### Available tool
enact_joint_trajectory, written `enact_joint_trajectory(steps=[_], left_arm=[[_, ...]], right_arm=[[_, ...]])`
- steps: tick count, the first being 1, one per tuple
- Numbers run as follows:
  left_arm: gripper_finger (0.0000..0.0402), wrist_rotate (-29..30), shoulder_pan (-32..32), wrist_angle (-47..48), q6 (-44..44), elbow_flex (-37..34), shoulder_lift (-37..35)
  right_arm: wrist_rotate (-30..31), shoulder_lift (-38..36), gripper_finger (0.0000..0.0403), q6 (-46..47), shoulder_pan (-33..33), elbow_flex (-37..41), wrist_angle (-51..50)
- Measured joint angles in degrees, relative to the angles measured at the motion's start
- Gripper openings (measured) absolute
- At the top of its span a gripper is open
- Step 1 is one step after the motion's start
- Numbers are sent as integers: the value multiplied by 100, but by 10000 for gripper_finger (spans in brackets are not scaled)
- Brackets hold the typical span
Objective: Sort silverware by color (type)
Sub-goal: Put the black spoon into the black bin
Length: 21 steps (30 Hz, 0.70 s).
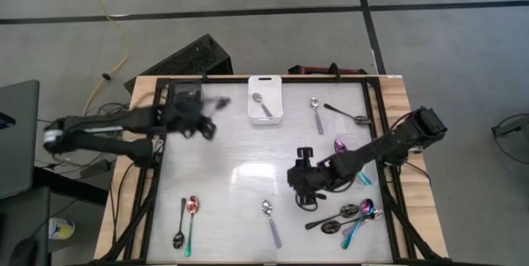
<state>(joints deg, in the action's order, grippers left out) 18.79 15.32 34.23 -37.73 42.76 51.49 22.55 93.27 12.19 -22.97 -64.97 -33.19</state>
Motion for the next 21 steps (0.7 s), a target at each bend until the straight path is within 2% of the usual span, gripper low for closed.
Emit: enact_joint_trajectory(steps=[5,10,14,21], left_arm=[[0,-830,2024,790,395,246,-240],[0,-1646,3670,1182,1099,247,113],[0,-1939,4158,1131,1449,247,406],[0,-1670,4228,1037,1517,231,928]], right_arm=[[4,0,215,-9,-168,0,178],[1,0,214,7,-174,0,234],[1,0,214,132,-170,0,211],[1,2,214,134,-159,0,192]])
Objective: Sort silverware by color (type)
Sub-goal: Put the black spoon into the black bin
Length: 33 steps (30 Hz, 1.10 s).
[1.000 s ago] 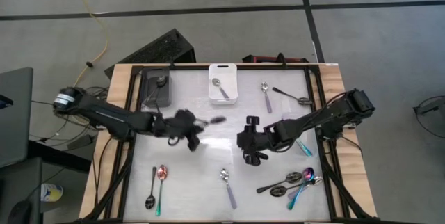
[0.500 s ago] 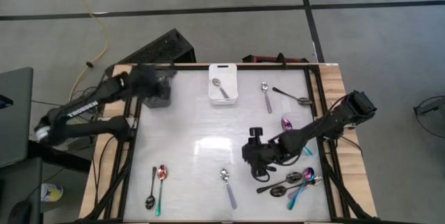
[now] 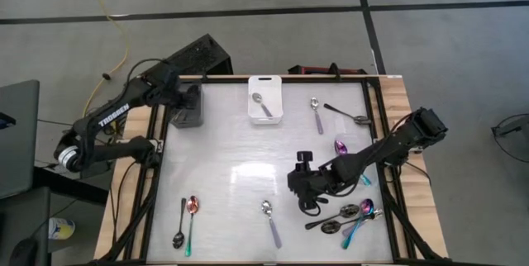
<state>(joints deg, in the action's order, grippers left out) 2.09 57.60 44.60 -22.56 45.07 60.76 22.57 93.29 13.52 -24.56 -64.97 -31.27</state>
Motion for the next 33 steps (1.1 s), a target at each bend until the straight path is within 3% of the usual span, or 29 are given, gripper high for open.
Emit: enact_joint_trajectory(steps=[8,15,27,33], left_arm=[[0,67,-28,-557,-57,-6,367],[10,180,-28,-508,15,-6,629],[126,478,-28,-540,268,83,637],[150,488,-47,-309,261,728,635]], right_arm=[[-4,0,214,17,71,0,1],[-15,0,214,50,55,0,-48],[-15,0,214,58,59,0,-79],[-17,0,214,164,59,2,-182]])
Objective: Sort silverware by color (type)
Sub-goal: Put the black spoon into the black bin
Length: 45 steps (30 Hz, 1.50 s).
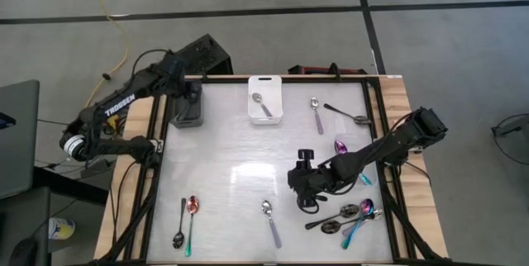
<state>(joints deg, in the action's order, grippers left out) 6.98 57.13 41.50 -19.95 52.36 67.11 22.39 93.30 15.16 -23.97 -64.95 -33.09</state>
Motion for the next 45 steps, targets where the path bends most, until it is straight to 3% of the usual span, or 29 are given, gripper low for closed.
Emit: enact_joint_trajectory(steps=[6,12,19,25,27,32,39,42,45], left_arm=[[151,-231,-778,31,-89,346,-54],[151,-277,-2726,-560,-172,216,-66],[151,-271,-5417,-3969,152,-646,13],[151,-60,-6934,-6623,696,-1372,623],[151,-22,-7210,-7179,767,-1409,972],[151,-19,-7511,-7548,839,-1287,1782],[151,-62,-7513,-7555,886,-895,2601],[151,-223,-7513,-7598,1030,-707,2764],[151,-383,-7513,-7517,1103,-626,2774]], right_arm=[[-57,0,214,146,-90,0,10],[-317,0,214,550,-322,0,9],[-907,2,214,1488,-710,-132,-226],[-1967,2,214,2956,-1108,-300,-784],[-2309,2,214,3791,-1314,-340,-1092],[-3027,2,214,6304,-2078,-348,-1671],[-3047,2,214,9491,-3221,-307,-2484],[-2988,5,214,9835,-3417,-186,-3113],[-2599,4,214,8778,-3491,-63,-3054]])
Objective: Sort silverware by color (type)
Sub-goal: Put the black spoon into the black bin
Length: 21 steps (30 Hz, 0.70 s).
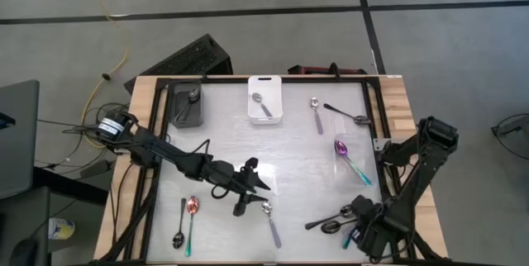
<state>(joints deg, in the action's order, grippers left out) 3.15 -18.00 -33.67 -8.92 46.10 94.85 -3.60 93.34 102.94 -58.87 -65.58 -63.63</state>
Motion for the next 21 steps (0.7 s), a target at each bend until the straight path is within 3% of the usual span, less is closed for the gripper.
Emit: enact_joint_trajectory(steps=[5,10,21], left_arm=[[151,-9,0,-61,-45,9,-44],[151,58,2,-1,-166,7,-44],[151,84,11,-4,-139,7,-46]], right_arm=[[791,0,214,-2019,83,102,431],[1426,68,214,-3395,171,100,846],[1622,748,214,-4197,157,100,1202]])
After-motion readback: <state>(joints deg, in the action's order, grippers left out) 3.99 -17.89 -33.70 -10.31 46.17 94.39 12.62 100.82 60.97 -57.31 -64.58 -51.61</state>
